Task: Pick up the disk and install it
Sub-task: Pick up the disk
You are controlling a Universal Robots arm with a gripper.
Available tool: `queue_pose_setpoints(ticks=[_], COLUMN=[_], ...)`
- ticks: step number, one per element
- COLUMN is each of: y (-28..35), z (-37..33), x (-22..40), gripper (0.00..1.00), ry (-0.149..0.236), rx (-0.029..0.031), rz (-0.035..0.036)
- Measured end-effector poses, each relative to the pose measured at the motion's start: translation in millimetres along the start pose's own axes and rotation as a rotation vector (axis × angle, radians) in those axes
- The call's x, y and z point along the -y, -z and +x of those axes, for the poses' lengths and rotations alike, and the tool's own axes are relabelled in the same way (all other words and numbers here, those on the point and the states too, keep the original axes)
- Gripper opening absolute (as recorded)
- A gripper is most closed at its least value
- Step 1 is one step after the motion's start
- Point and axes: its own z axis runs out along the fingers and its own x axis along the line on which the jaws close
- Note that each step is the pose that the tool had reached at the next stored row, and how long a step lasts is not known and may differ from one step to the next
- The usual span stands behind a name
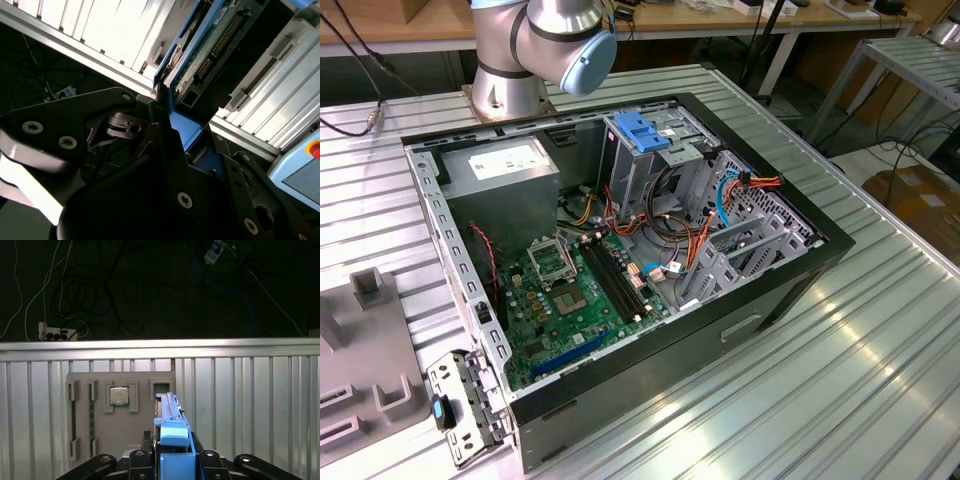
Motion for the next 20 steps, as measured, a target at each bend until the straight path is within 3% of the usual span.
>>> queue_pose_setpoints(ticks=[20], y=[12.9], z=[-0.2], x=[0.2], gripper=[0.37], ry=[0.000], rx=[-0.0001], rz=[-0.0001])
